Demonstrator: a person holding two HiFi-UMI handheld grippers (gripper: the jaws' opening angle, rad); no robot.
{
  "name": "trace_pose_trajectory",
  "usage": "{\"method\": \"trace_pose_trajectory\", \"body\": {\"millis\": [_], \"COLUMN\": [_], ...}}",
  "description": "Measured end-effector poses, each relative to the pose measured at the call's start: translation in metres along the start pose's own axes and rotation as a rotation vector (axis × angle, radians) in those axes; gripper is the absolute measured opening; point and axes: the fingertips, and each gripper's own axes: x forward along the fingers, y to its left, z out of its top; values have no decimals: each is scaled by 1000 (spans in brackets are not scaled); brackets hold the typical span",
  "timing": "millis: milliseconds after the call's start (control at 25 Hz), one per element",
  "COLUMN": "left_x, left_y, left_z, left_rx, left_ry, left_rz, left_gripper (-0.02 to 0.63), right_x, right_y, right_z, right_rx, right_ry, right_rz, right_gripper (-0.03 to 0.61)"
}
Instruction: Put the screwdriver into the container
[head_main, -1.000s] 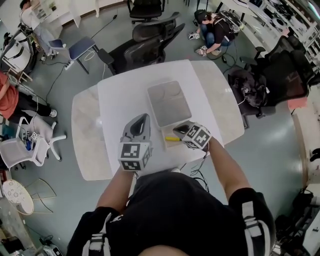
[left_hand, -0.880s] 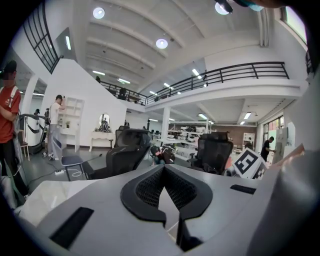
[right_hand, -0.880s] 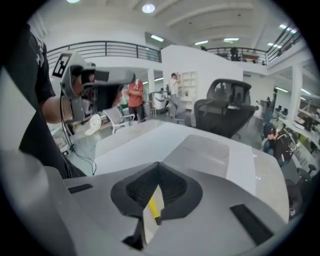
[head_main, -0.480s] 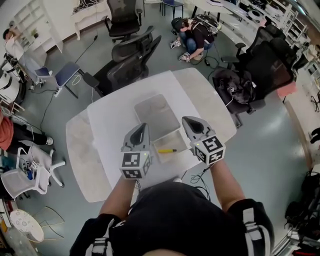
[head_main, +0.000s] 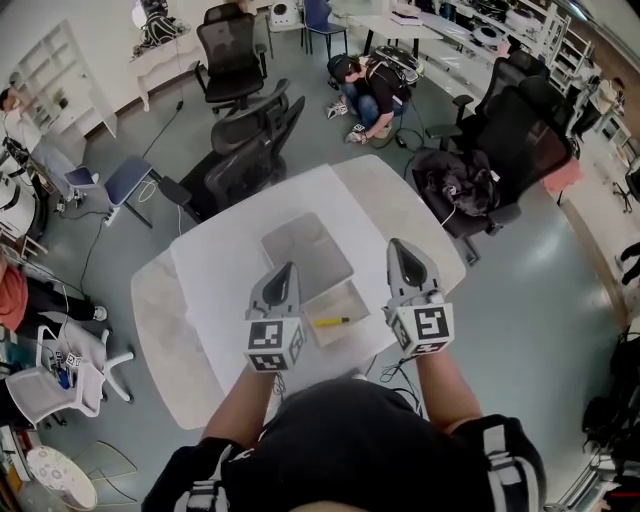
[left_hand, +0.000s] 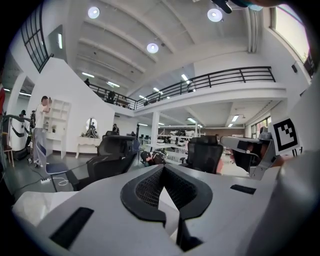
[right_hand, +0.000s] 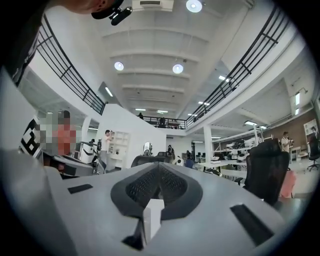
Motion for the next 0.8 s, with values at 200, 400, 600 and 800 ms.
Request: {"method": "trace_pose_trajectory", "body": {"millis": [200,400,600,800], "left_x": [1,3,-1,-6], "left_y": [1,4,12,16], "left_z": [1,2,1,-1], "left_rx": [-6,6,3,-4], "left_ry": [-9,-19,-21,-15], "left_rz": [7,16,21,24], "left_gripper": [6,6,6,6], "right_x": [1,3,5,7], "right_y": [6,9,17,25], "right_z": [-9,-9,-13,-9], "right_rx": [32,35,35,25], "right_ry": [16,11,5,1], "right_rz": [31,28,42,47], "right_gripper": [11,11,11,11]}}
